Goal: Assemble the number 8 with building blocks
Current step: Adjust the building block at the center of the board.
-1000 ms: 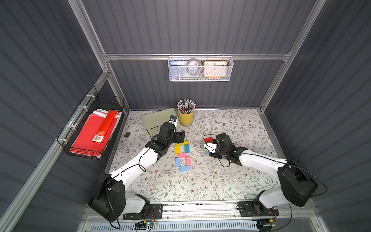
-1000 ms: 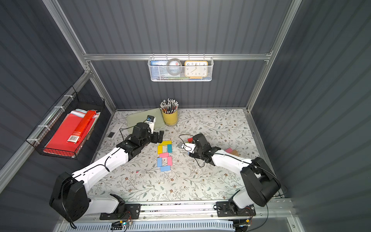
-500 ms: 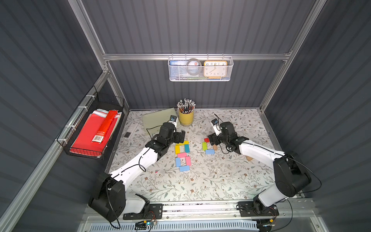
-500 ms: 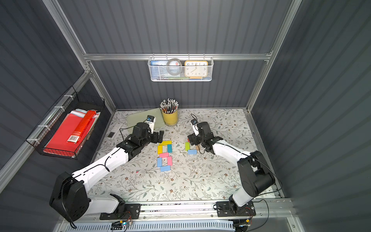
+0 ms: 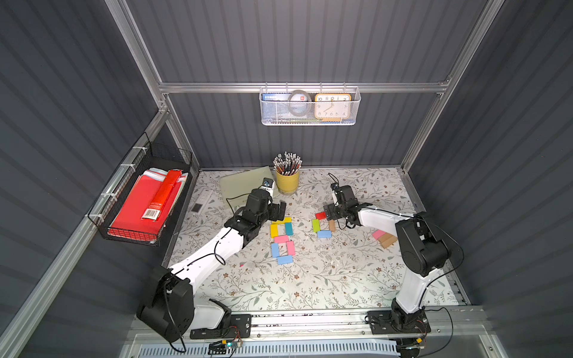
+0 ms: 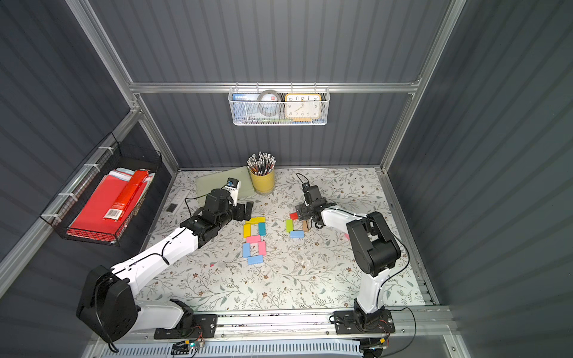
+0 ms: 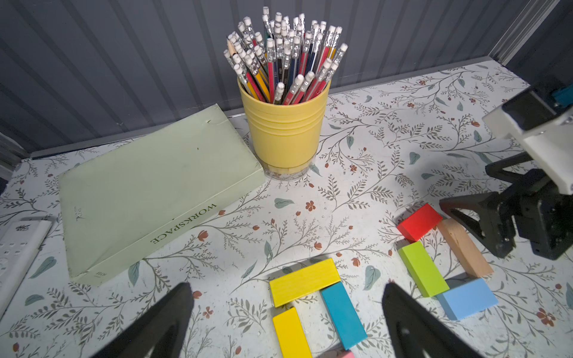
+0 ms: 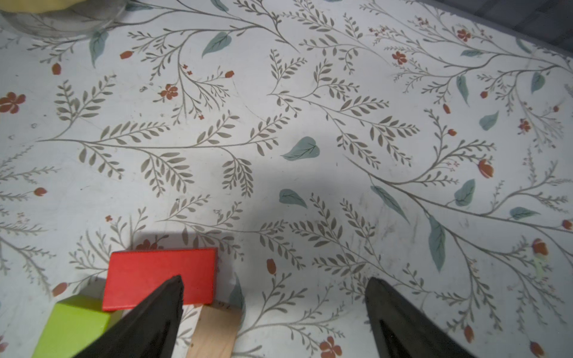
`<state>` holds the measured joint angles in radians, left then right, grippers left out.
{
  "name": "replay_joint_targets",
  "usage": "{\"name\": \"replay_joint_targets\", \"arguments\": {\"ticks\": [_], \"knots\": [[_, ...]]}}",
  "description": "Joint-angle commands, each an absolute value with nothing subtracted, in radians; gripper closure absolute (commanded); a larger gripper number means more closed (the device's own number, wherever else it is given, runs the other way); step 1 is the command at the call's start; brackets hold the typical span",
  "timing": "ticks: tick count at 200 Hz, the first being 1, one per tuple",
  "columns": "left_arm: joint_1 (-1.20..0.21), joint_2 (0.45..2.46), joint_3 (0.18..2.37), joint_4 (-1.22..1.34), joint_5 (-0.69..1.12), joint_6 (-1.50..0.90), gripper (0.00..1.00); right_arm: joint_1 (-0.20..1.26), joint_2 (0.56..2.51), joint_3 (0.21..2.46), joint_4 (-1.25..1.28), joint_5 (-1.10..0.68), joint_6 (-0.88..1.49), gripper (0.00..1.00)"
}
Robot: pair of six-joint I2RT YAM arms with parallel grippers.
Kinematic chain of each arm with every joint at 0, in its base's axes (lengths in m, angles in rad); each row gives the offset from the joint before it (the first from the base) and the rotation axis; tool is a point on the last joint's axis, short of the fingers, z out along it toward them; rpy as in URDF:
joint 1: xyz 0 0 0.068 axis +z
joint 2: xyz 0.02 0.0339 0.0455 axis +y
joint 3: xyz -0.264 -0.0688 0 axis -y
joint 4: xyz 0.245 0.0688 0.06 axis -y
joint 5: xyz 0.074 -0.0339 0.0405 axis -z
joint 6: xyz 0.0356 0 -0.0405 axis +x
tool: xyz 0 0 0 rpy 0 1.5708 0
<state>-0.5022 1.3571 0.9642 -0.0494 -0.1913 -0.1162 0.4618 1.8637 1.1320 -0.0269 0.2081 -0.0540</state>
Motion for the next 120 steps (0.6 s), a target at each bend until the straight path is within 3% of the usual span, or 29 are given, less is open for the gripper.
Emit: {"name": "replay_joint_targets", "arguments": {"ticks": [1, 120], "knots": [[-0.496, 1.355, 0.956, -0.038, -0.176, -0.130, 0.01, 0.457, 1.883, 1.174, -0.057, 0.224, -0.048, 0.04], [-0.497, 1.364, 0.957, -0.041, -0.177, -0.129, 0.01, 0.448, 1.981, 1.239, -0.089, 0.200, -0.041, 0.04]]}}
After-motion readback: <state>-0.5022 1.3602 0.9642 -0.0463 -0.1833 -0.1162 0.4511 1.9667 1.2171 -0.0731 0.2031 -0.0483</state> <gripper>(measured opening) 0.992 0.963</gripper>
